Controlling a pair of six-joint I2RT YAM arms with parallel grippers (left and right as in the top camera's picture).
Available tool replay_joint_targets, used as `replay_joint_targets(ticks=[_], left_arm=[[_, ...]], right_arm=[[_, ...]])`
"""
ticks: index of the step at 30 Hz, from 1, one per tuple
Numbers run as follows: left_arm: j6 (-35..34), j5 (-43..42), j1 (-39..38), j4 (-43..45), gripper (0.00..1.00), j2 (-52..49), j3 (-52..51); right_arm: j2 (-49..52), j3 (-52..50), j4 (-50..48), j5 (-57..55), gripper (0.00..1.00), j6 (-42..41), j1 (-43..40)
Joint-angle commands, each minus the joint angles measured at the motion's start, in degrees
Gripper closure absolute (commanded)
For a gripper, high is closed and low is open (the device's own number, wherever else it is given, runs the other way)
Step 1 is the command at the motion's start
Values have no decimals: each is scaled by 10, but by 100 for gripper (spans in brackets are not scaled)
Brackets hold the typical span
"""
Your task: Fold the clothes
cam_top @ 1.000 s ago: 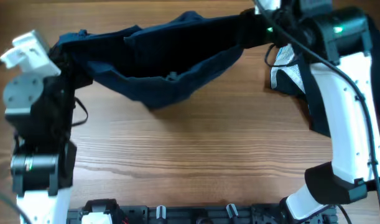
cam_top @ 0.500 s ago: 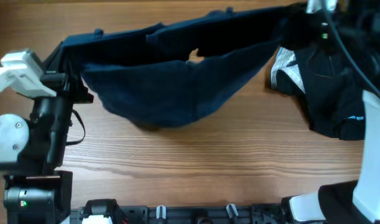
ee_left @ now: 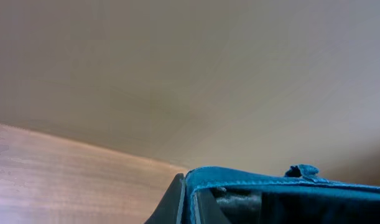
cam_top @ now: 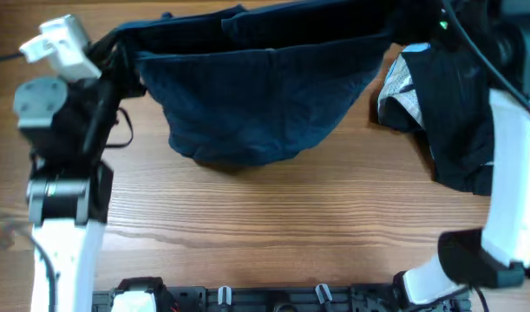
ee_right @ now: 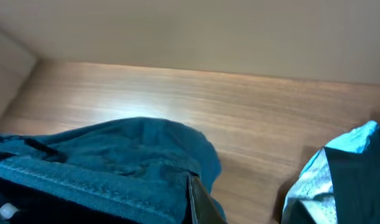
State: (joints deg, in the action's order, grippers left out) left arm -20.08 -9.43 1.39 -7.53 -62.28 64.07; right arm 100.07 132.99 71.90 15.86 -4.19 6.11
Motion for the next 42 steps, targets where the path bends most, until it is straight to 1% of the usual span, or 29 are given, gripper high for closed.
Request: replay_joint_targets(ticks=[1,3,5,9,11,13,14,16,19,22,24,28,34,36,37,38,39,40,42], left_arm=[[-14,127,36,76,96,-50,12],[-14,127,36,169,96,-78,17],[-14,127,36,206,96,-88,38],[-11,127,36,230,96,-91,103],[-10,117,36,216,96,-91,121],[-10,77,36,171,96,-91,123],[-10,65,36,133,96,-94,123],[-10,45,36,17,96,-104,123],[-10,44,36,-148,96,-134,123],[-10,46,36,-256,96,-172,123],[-10,45,36,-311,96,-199,123],[-10,45,36,-383,96,-229,123],[-10,35,36,-449,96,-233,123],[-10,23,36,-481,96,-233,123],[-10,23,36,-495,92,-233,123],[-10,21,36,-510,87,-233,123],[-10,17,36,-529,80,-233,123],[-10,17,36,-541,75,-233,123],[-10,17,36,-555,68,-233,123]], right_arm=[[31,9,-79,-118,96,-3,-59],[41,9,-164,-119,96,-4,-59],[38,9,-220,-120,96,-10,-59],[33,9,-301,-123,96,-3,-59],[35,9,-301,-123,96,-3,-59],[40,4,-270,-124,96,-3,-59],[44,0,-251,-123,96,-3,-59],[57,-9,-196,-124,96,-3,-59],[96,-14,-110,-117,96,-3,-59],[130,-14,-51,-93,96,-3,-59],[148,-14,-11,-79,96,-5,-59],[159,-14,65,-68,96,-5,-59],[159,-14,177,-70,96,9,-60],[159,-14,202,-70,89,13,-60],[159,-16,203,-70,87,14,-60],[159,-16,203,-69,84,13,-60],[159,-16,203,-68,75,11,-60],[159,-18,203,-68,66,11,-60],[159,-19,203,-68,62,11,-60]])
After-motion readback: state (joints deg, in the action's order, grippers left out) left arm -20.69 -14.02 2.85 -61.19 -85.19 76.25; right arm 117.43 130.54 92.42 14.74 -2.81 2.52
